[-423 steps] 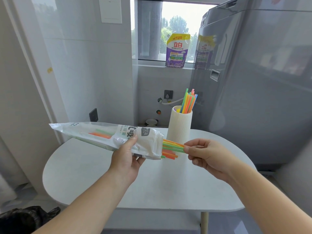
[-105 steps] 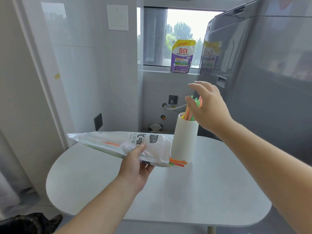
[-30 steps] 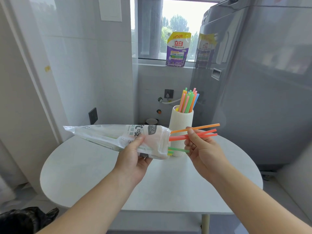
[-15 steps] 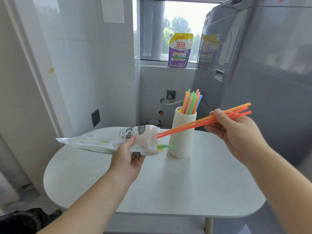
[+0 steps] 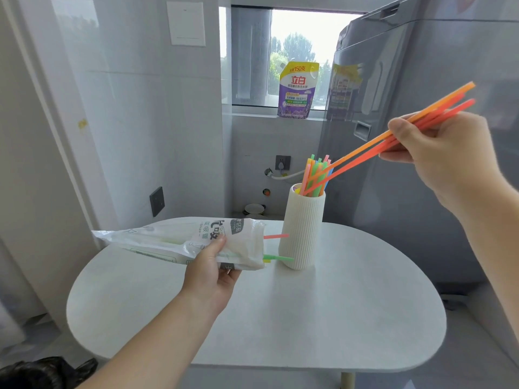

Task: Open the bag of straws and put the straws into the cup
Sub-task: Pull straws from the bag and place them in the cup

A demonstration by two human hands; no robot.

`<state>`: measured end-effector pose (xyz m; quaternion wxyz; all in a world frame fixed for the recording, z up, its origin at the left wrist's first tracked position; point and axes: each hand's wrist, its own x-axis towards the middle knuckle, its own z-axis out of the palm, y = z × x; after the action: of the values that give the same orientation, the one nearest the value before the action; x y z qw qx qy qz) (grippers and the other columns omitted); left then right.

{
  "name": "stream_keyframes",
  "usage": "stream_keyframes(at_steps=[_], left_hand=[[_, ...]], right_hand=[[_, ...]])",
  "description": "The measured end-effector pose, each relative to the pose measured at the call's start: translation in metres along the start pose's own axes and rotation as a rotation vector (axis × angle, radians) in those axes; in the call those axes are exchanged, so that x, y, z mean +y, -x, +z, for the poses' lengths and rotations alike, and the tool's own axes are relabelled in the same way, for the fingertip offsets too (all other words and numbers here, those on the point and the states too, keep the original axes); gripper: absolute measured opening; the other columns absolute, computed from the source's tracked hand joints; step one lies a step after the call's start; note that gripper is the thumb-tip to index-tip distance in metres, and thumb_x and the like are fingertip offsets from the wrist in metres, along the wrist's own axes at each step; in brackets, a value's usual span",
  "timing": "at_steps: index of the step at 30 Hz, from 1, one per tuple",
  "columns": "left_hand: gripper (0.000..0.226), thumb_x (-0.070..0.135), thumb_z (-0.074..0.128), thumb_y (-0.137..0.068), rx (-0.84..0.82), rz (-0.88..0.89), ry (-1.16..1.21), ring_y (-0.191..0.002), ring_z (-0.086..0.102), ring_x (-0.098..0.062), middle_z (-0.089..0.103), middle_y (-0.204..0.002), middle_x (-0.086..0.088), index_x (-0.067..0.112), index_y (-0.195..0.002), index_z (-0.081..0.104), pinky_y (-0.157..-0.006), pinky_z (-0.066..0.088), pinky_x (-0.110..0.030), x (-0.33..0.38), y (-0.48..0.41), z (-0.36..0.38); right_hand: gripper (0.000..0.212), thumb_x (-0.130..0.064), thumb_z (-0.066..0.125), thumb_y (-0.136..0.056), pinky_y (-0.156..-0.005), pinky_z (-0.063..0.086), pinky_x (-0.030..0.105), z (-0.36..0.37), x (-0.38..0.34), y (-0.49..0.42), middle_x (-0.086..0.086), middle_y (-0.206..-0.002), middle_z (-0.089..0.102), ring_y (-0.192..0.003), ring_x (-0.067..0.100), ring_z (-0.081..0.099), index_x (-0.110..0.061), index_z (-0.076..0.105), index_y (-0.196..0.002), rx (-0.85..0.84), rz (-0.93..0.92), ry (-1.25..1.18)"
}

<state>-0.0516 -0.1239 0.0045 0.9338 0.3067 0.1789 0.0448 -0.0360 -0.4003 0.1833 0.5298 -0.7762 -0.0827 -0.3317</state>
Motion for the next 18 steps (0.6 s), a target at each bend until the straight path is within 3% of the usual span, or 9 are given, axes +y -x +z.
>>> stream_keyframes(at_steps=[10,18], left_hand=[[0.021,0.006,0.064,-0.096,-0.024,0.005,-0.007,-0.074,0.078,-0.015,0.081,-0.087,-0.001,0.016,-0.115,0.067,-0.053,0.061,-0.031,0.001,0.005,0.001],[0.018,0.006,0.064,-0.096,-0.034,-0.009,-0.020,-0.073,0.078,-0.015,0.080,-0.085,-0.001,0.015,-0.111,0.067,-0.054,0.062,-0.032,-0.002,0.008,0.005]], right_hand=[[0.012,-0.021,0.070,-0.093,-0.073,0.063,0.025,0.011,0.010,-0.024,0.005,-0.086,0.077,-0.073,0.019,0.078,-0.010,0.073,-0.094,-0.136,0.092,0.077],[0.022,-0.031,0.071,-0.092,-0.077,0.063,0.036,0.046,0.012,-0.042,0.005,-0.078,0.077,-0.066,0.017,0.076,-0.010,0.073,-0.084,-0.283,0.091,0.282]])
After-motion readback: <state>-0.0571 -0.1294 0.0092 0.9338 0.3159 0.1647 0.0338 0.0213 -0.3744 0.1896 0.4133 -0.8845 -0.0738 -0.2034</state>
